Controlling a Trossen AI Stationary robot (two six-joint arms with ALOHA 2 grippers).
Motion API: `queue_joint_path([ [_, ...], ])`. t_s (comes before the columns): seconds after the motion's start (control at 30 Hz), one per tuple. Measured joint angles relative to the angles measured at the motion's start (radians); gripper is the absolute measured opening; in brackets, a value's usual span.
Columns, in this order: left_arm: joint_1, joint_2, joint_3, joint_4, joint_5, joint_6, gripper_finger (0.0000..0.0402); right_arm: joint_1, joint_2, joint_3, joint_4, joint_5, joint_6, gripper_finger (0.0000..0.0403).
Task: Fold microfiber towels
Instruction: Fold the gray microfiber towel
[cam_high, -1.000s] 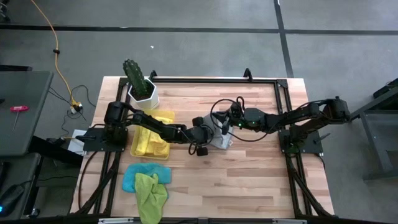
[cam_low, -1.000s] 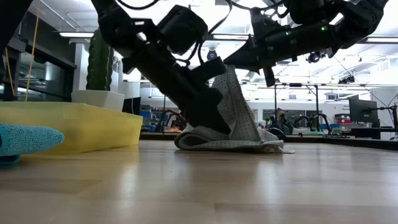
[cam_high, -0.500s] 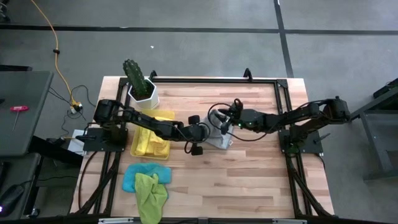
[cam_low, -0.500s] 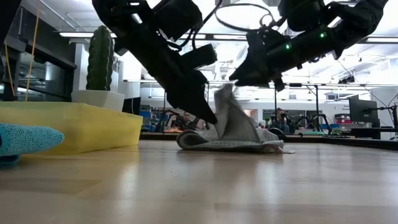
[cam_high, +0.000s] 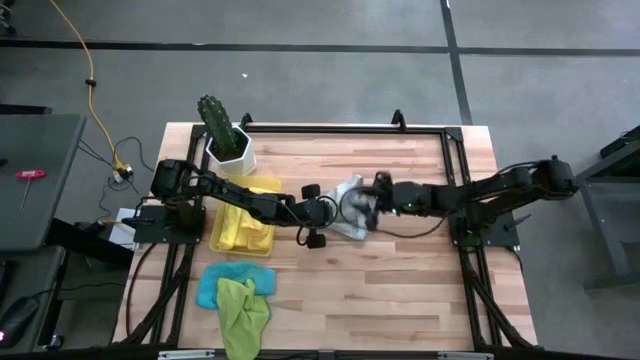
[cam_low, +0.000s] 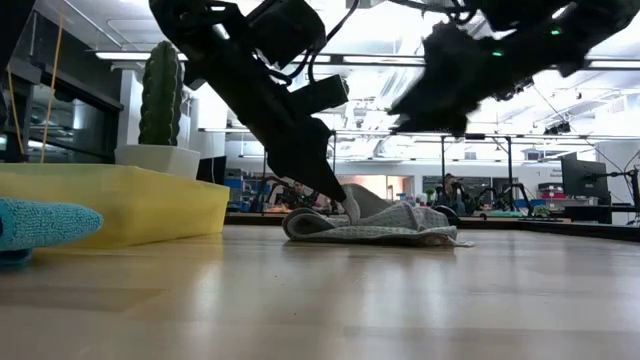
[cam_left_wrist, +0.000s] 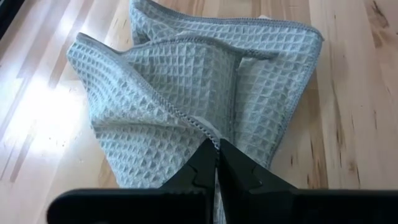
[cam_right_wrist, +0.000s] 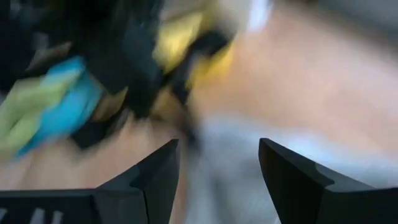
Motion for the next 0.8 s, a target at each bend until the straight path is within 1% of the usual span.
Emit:
queue_joint_path([
  [0.03,0.0,0.0,0.0,0.0,0.0,0.0,0.0,0.009,-0.007,0.0,-0.063,-0.046,0.043,0.0211],
  [0.07,0.0,0.0,0.0,0.0,0.0,0.0,0.0,0.018,-0.008,0.0,-0.117,-0.068,0.083,0.0211],
  [0.1,0.0,0.0,0.0,0.0,0.0,0.0,0.0,0.028,-0.007,0.0,-0.171,-0.069,0.122,0.0211],
  [0.17,0.0,0.0,0.0,0.001,0.0,0.0,0.0,0.047,0.01,0.0,-0.244,-0.036,0.189,0.0211],
  [0.23,0.0,0.0,0.0,0.001,0.0,0.0,0.0,0.057,0.037,-0.001,-0.285,-0.004,0.244,0.0211],
  [0.27,0.0,0.0,0.0,0.001,0.0,0.0,0.0,0.056,0.053,-0.001,-0.289,-0.005,0.26,0.0211],
  [0.37,0.0,0.0,0.0,0.001,0.0,-0.001,0.0,0.037,0.115,-0.001,-0.273,-0.046,0.277,0.0211],
  [0.43,0.0,0.0,0.0,0.001,0.0,-0.001,0.0,0.019,0.162,-0.001,-0.223,-0.094,0.276,0.0211],
  [0.53,0.0,0.0,0.0,0.001,0.0,0.0,0.0,-0.014,0.224,-0.001,-0.153,-0.137,0.267,0.0211],
  [0.67,0.0,0.0,0.0,0.001,0.0,-0.001,0.0,-0.062,0.272,-0.001,-0.104,-0.165,0.251,0.0211],
  [0.8,0.0,0.0,0.0,0.001,0.0,-0.001,0.0,-0.075,0.285,-0.001,-0.054,-0.177,0.238,0.0211],
])
